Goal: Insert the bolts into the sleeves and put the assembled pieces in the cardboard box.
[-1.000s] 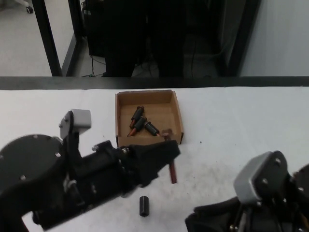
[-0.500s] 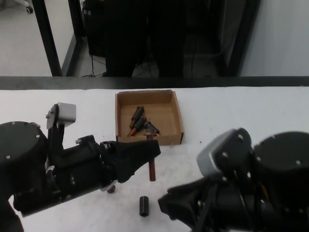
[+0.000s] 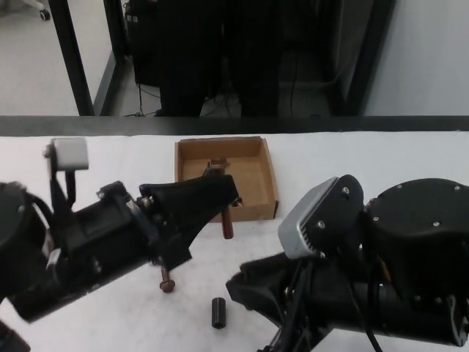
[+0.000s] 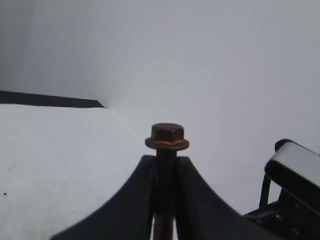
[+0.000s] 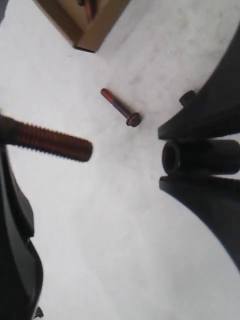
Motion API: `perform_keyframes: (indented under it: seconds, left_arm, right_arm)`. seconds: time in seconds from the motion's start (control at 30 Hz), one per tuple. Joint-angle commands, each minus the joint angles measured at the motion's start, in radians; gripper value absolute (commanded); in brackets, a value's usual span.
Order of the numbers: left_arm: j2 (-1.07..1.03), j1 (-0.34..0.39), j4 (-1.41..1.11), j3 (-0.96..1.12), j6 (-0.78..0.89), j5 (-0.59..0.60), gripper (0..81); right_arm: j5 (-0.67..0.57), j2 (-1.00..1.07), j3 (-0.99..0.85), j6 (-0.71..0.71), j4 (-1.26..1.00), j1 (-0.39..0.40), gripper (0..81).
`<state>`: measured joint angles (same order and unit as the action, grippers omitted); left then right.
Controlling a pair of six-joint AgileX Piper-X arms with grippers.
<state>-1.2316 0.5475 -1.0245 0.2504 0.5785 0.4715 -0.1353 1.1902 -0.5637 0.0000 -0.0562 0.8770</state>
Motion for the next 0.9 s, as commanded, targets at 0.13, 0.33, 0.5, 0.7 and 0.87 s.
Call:
perform_keyframes:
  seconds: [0.13,0.33,0.5,0.7,0.87]
  left_arm:
    - [0.014,0.002,-0.167,-0.089,-0.056,-0.018,0.8]
    - [0.013,0.002,-0.200,-0.115,-0.056,-0.015,0.8]
    - [0.013,0.002,-0.250,-0.115,-0.022,-0.021,0.8]
    - [0.015,0.047,-0.275,-0.115,-0.009,-0.021,0.8]
    - [0.015,0.116,-0.269,-0.115,-0.105,-0.021,0.8]
  right_arm:
    - [0.045,0.001,0.050,-0.107,-0.138,0.003,0.2]
    - [0.045,0.016,0.087,-0.176,-0.184,0.003,0.2]
    - [0.041,0.025,0.086,-0.186,-0.195,0.016,0.2]
    - [0.041,0.025,0.086,-0.189,-0.213,0.041,0.2]
    - [0.033,0.025,0.086,-0.136,-0.271,0.050,0.2]
